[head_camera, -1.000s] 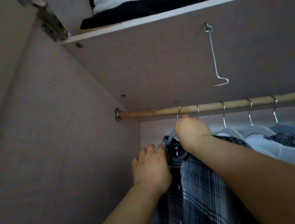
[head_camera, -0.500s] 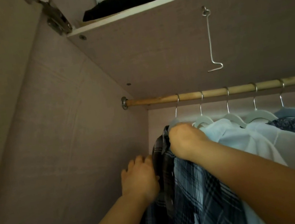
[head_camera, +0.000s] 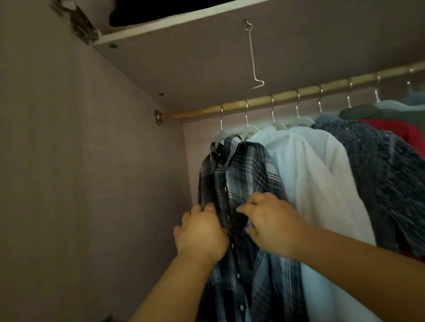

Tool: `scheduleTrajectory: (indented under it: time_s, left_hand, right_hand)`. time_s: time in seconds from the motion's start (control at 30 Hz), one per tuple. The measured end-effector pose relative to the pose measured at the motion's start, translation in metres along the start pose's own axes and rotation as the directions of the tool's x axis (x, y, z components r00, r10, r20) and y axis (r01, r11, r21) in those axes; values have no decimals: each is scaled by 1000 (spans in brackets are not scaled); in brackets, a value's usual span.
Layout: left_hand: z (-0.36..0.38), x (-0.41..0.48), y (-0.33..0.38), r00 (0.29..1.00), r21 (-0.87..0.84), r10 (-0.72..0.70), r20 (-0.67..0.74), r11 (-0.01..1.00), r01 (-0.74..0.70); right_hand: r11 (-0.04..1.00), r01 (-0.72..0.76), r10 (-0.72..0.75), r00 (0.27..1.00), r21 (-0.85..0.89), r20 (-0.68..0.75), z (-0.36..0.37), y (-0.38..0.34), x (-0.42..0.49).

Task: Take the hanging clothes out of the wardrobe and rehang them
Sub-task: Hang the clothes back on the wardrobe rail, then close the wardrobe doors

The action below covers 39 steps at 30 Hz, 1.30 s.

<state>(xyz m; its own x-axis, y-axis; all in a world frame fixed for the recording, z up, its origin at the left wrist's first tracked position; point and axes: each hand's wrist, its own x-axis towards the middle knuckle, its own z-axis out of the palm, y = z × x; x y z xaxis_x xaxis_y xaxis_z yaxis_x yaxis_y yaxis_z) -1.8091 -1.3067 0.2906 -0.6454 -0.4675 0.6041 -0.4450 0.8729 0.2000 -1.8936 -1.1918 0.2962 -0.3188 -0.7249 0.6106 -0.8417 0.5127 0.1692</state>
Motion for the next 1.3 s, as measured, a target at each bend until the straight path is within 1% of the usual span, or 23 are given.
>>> scheduleTrajectory:
  time_s: [0.07, 0.23, 0.33, 0.5, 0.7, 0.77, 0.83, 0.93, 0.97, 1.03, 1.1, 1.13, 1.2, 1.23, 1.3]
  left_hand:
    - [-1, -27, 3, 999, -17, 10, 50, 1000, -9]
    - [-13, -92, 11, 989, -58, 11, 148, 998, -2]
    - [-28, -131, 16, 988, -60, 30, 153, 998, -21]
    - [-61, -200, 22, 996, -49, 66, 56, 997, -64]
    - [-106, -286, 32, 997, -17, 68, -33, 997, -69]
    - [-124, -313, 34, 995, 17, 69, -73, 998, -68]
    - [-143, -336, 33, 988, 56, 73, -136, 996, -66]
    - [-174, -362, 25, 968, 96, 97, -232, 992, -76]
    - [-184, -368, 21, 954, 100, 120, -274, 990, -96]
    - [-197, -379, 9, 897, 135, 178, -405, 982, -134]
    - [-213, -389, -2, 843, 164, 214, -492, 975, -152]
    - [-222, -394, -7, 806, 176, 242, -540, 969, -172]
    - [-238, -403, -21, 710, 196, 282, -646, 959, -203]
    - [-245, -407, -30, 668, 192, 276, -691, 961, -198]
    - [-256, -411, -50, 624, 132, 189, -758, 982, -137]
  right_hand:
    - [1000, -19, 18, 999, 20, 49, -1, -8, -32]
    - [996, -56, 49, 994, 67, 94, -19, -32, -104]
    - [992, -73, 65, 994, 100, 88, -38, -45, -141]
    - [989, -62, 55, 997, 135, 55, -75, -64, -193]
    - [985, 6, -8, 1000, 171, 7, -116, -87, -259]
    - [980, 42, -40, 999, 192, -19, -129, -98, -277]
    - [974, 71, -58, 996, 217, -67, -142, -111, -289]
    - [954, 134, -85, 979, 270, -183, -162, -133, -301]
    - [950, 154, -95, 971, 271, -217, -168, -139, -303]
    - [947, 188, -115, 955, 260, -272, -179, -152, -306]
    - [943, 213, -121, 935, 254, -335, -191, -166, -308]
    - [941, 224, -121, 922, 253, -367, -198, -173, -308]
    - [936, 250, -129, 898, 247, -420, -212, -188, -306]
    - [934, 266, -141, 886, 237, -441, -218, -195, -305]
    - [933, 289, -158, 863, 212, -480, -230, -212, -300]
